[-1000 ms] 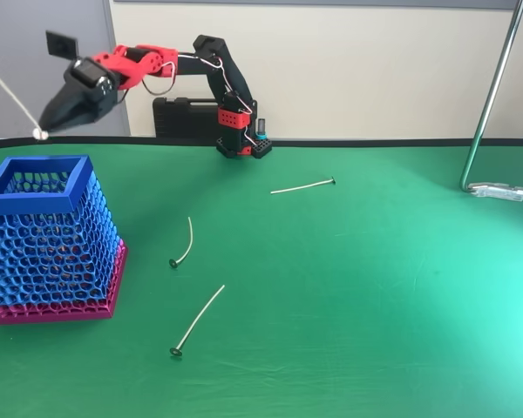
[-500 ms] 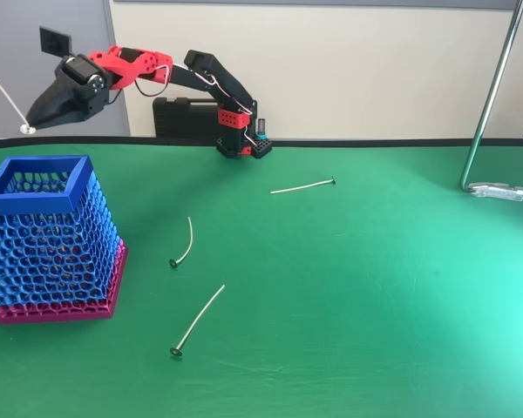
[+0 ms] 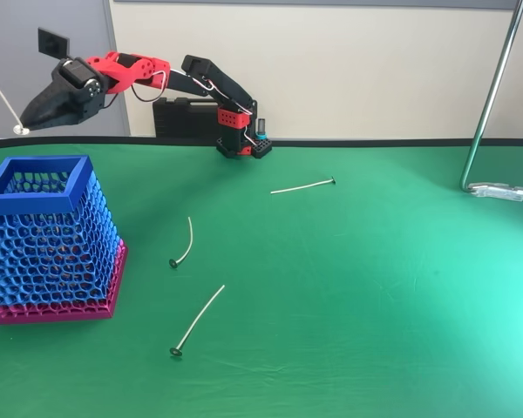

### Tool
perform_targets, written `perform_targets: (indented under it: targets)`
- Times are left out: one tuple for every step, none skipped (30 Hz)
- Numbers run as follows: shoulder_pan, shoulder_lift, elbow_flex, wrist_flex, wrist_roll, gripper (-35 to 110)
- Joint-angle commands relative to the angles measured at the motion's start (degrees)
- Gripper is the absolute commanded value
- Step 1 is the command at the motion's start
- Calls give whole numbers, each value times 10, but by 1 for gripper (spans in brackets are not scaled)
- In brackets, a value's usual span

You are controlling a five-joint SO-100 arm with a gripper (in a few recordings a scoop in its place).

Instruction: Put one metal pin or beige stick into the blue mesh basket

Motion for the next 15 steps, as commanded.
perform_targets:
  targets:
    - [0, 7, -10, -11, -1, 13]
    - [0, 7, -9, -11, -1, 18]
    - [-1, 6, -8, -11, 2, 20]
    - [-1, 6, -6, -11, 7, 22]
    - [-1, 6, -5, -12, 11, 25]
    - [-2, 6, -4, -13, 11, 26]
    - [-2, 7, -3, -14, 16, 27]
    - [-2, 7, -2, -14, 18, 28]
    - [-3, 8, -2, -14, 17, 29]
    - [-3, 10, -2, -14, 17, 29]
    - [-4, 11, -2, -14, 19, 29]
    - [-4, 12, -2, -14, 20, 28]
    - [-4, 14, -3, -13, 20, 28]
    - [-5, 18, -3, -13, 19, 24]
    - [-6, 25, 2, -13, 19, 20]
